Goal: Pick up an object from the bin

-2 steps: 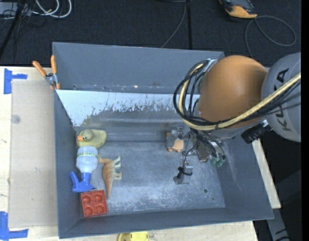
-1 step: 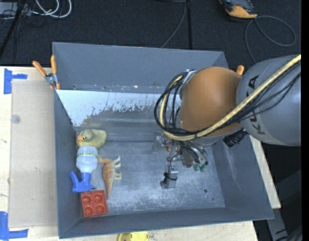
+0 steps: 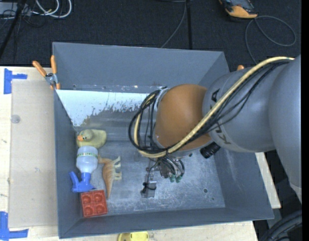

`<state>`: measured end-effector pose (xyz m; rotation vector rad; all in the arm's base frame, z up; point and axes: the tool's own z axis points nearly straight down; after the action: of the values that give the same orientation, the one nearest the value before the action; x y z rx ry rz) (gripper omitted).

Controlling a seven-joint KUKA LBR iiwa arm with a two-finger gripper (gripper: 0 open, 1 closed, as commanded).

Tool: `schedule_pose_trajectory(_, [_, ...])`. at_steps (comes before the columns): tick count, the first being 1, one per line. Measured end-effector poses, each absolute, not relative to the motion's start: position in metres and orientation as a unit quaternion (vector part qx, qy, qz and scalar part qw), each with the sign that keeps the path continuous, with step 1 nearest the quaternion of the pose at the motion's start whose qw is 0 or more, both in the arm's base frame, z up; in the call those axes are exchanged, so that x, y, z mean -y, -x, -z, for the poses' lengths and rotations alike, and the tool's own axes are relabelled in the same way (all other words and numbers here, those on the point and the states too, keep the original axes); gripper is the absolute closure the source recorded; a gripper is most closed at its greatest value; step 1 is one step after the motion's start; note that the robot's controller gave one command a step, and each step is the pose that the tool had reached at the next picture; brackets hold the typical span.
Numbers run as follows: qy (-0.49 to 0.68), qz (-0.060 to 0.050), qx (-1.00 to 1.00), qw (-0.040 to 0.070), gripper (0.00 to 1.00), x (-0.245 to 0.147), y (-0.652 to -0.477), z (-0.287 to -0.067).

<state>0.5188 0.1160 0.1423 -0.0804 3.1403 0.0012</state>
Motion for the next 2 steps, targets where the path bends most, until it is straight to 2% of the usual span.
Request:
schedule_pose_trajectory(1, [0.023, -0.001, -1.000, -0.002, 0.00, -0.122, -0.501, -0.114])
schedule_pose_trajectory(2, [0.032, 0.001, -0.999, 0.000, 0.00, -0.161, -0.521, -0.098])
